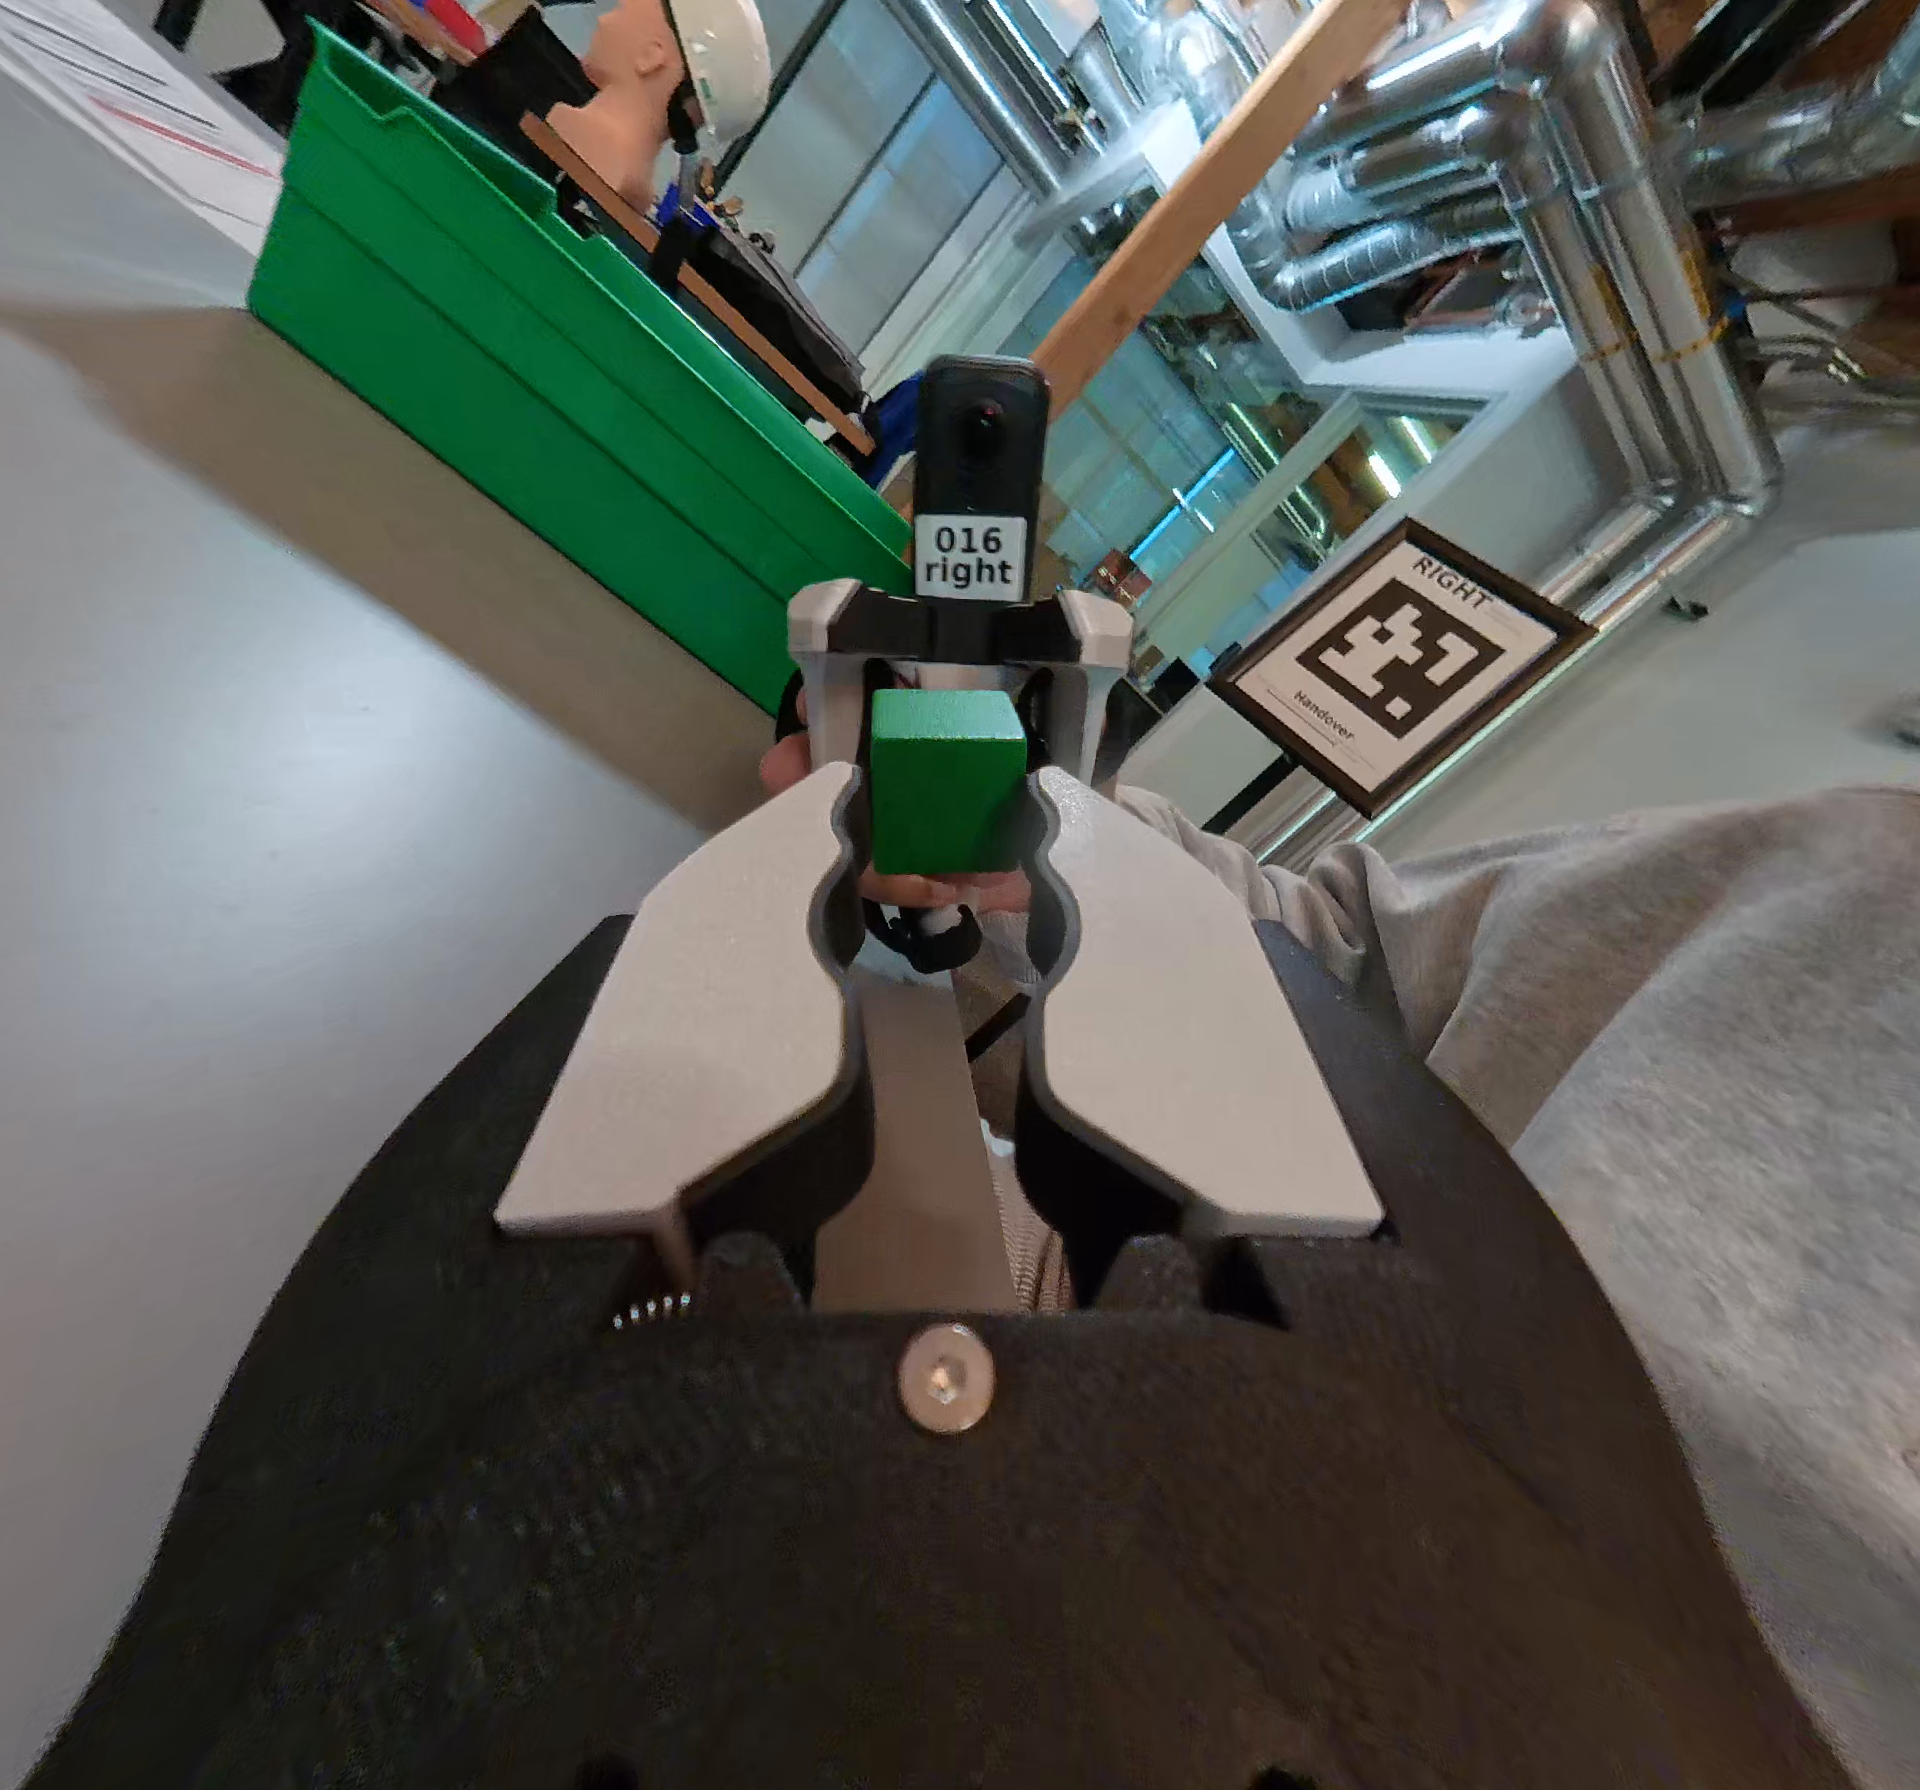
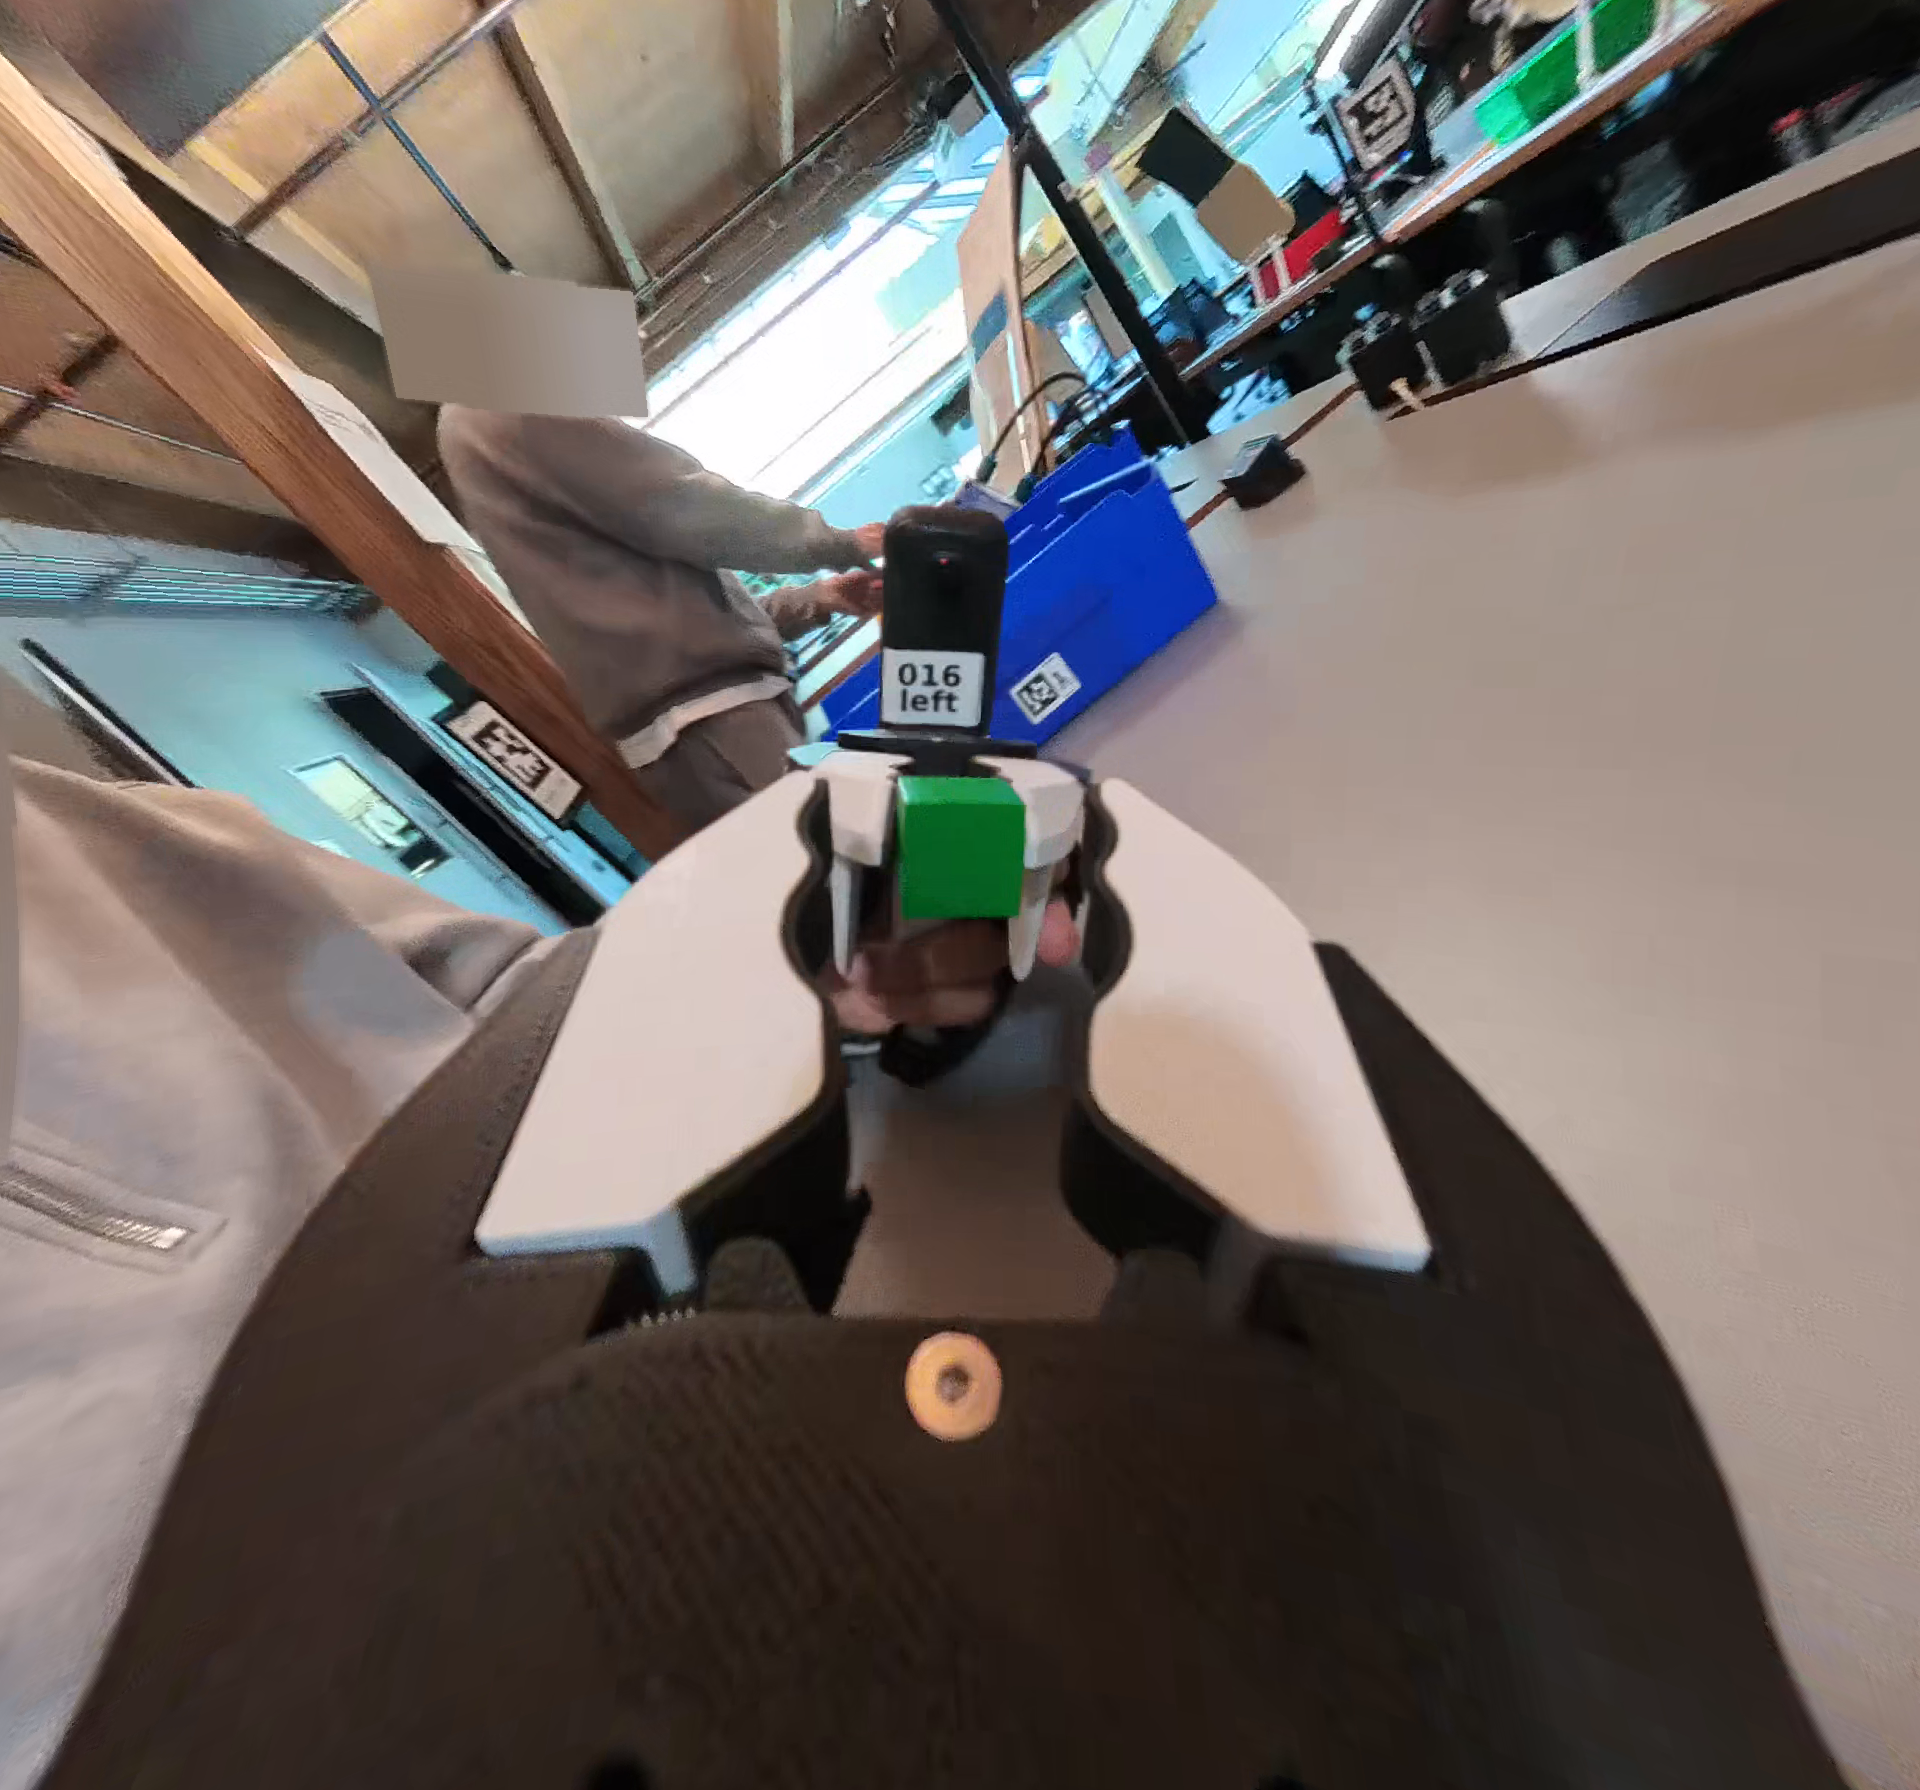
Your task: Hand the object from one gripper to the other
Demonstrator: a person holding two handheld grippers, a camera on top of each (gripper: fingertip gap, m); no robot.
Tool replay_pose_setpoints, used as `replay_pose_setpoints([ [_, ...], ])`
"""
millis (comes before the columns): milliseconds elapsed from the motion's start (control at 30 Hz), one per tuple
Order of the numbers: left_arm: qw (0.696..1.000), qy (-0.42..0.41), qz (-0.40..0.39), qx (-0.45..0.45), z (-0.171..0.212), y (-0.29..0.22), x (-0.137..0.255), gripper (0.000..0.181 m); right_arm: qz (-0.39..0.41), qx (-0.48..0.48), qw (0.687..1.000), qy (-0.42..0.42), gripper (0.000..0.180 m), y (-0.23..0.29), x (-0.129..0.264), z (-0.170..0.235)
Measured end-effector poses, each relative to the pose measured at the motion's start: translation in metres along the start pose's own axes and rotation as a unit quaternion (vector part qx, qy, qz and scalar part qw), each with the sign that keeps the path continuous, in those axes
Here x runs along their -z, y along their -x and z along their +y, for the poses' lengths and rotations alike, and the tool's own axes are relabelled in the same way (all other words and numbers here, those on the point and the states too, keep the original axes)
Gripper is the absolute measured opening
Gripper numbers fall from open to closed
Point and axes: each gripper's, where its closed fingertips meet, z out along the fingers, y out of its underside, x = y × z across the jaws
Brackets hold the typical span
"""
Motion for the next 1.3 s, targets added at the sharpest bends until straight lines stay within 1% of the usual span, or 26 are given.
replay_pose_setpoints([
  [100,1.0,0.012,0.008,-0.009,0.005,-0.004,-0.004,0.028,-0.01,0.002,0.999,0.04,0.044,0.003,-0.007,0.014],
  [133,1.0,0.015,0.012,-0.01,0.006,-0.005,-0.004,0.027,-0.012,0.006,0.998,0.054,0.041,0.005,-0.009,0.019],
  [200,1.0,0.017,0.023,-0.009,0.007,-0.008,-0.005,0.028,-0.01,0.019,0.998,0.062,0.028,0.008,-0.012,0.023],
  [233,0.999,0.015,0.026,-0.01,0.007,-0.009,-0.005,0.028,-0.009,0.023,0.998,0.06,0.027,0.009,-0.013,0.022],
  [433,1.0,0.011,0.02,-0.011,0.007,-0.008,-0.006,0.028,-0.001,0.023,0.998,0.063,0.027,0.007,-0.012,0.021],
  [533,1.0,0.0,0.008,-0.006,0.004,-0.003,-0.005,0.038,0.008,0.041,0.998,0.046,0.027,0.007,-0.008,0.013],
  [600,1.0,-0.018,-0.003,-0.009,-0.002,0.0,-0.002,0.046,0.011,0.027,0.999,0.037,0.027,0.006,-0.005,0.009],
  [700,0.997,-0.034,-0.033,-0.063,-0.009,0.001,0.001,0.054,-0.003,-0.05,0.998,0.027,0.026,0.001,-0.002,0.007],
  [767,0.99,-0.027,-0.053,-0.131,-0.01,-0.001,0.001,0.057,-0.018,-0.108,0.994,0.024,0.027,-0.002,-0.001,0.008],
  [833,0.975,0.003,-0.06,-0.215,-0.003,-0.007,-0.002,0.059,-0.035,-0.162,0.986,0.026,0.027,-0.004,-0.001,0.011],
  [900,0.952,0.033,-0.084,-0.294,0.004,-0.007,-0.004,0.06,-0.054,-0.2,0.978,0.032,0.027,-0.002,-0.002,0.014],
  [967,0.931,0.042,-0.106,-0.348,0.007,-0.008,-0.006,0.057,-0.064,-0.214,0.974,0.05,0.027,0.002,-0.005,0.019],
  [1067,0.914,0.049,-0.118,-0.385,0.008,-0.01,-0.007,0.04,-0.07,-0.221,0.969,0.081,0.027,0.007,-0.008,0.029],
  [1133,0.912,0.061,-0.107,-0.392,0.012,-0.013,-0.007,0.03,-0.073,-0.232,0.966,0.085,0.027,0.007,-0.009,0.031],
  [1233,0.916,0.071,-0.105,-0.38,0.013,-0.012,-0.007,0.029,-0.08,-0.238,0.964,0.085,0.028,0.007,-0.009,0.032],
  [1300,0.923,0.062,-0.104,-0.364,0.009,-0.012,-0.005,0.028,-0.084,-0.221,0.969,0.076,0.029,0.008,-0.009,0.03],
])
